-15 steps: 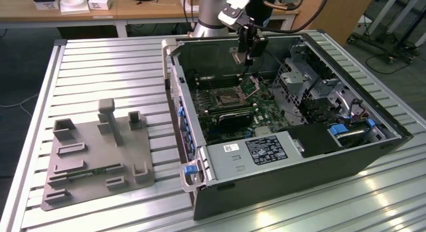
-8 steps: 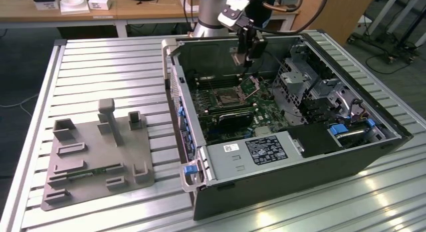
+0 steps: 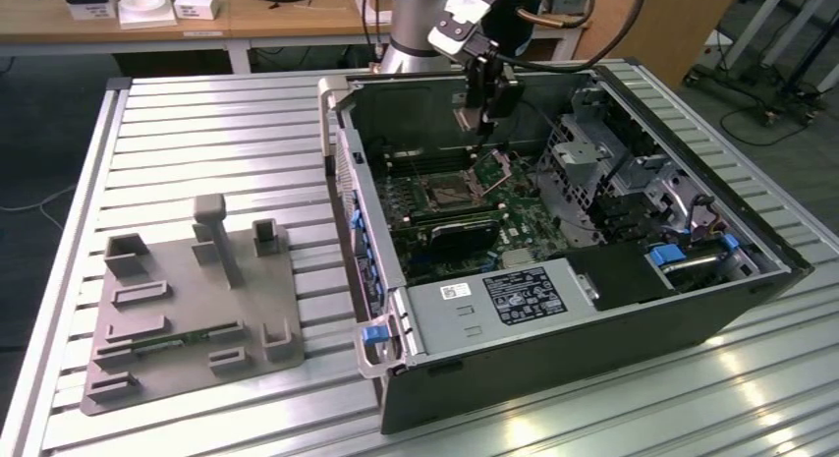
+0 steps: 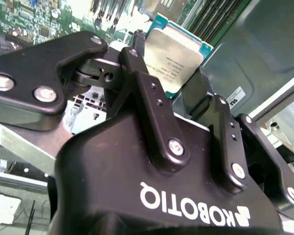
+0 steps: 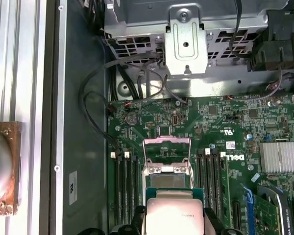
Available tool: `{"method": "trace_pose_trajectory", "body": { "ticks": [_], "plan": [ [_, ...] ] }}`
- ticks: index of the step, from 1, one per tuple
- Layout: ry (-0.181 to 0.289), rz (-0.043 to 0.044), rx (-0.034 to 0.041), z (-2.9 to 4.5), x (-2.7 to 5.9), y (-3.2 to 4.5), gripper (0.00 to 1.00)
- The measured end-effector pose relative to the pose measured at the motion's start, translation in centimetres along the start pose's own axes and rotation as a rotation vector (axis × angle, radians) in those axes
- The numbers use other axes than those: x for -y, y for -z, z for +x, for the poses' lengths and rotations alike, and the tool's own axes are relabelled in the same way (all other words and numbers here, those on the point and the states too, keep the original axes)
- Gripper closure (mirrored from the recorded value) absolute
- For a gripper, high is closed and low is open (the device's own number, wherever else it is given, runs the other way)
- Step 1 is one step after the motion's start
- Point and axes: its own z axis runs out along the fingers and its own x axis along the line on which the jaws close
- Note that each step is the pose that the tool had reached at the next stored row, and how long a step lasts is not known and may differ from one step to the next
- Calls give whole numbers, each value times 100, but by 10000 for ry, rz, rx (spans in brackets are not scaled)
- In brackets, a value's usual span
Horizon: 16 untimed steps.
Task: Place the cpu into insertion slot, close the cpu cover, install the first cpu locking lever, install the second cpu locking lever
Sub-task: 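Place the cpu into insertion slot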
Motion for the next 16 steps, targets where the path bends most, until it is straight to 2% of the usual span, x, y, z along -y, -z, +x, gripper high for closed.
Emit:
{"method": "trace_pose_trajectory", "body": {
  "ticks": [9,11,14,16],
  "plan": [
    [0,53,-1,0,0,-1,46],
    [15,51,16,2,0,-5,46],
    [292,53,78,3,11,-17,46],
    [429,55,80,3,28,-32,46]
  ]
}}
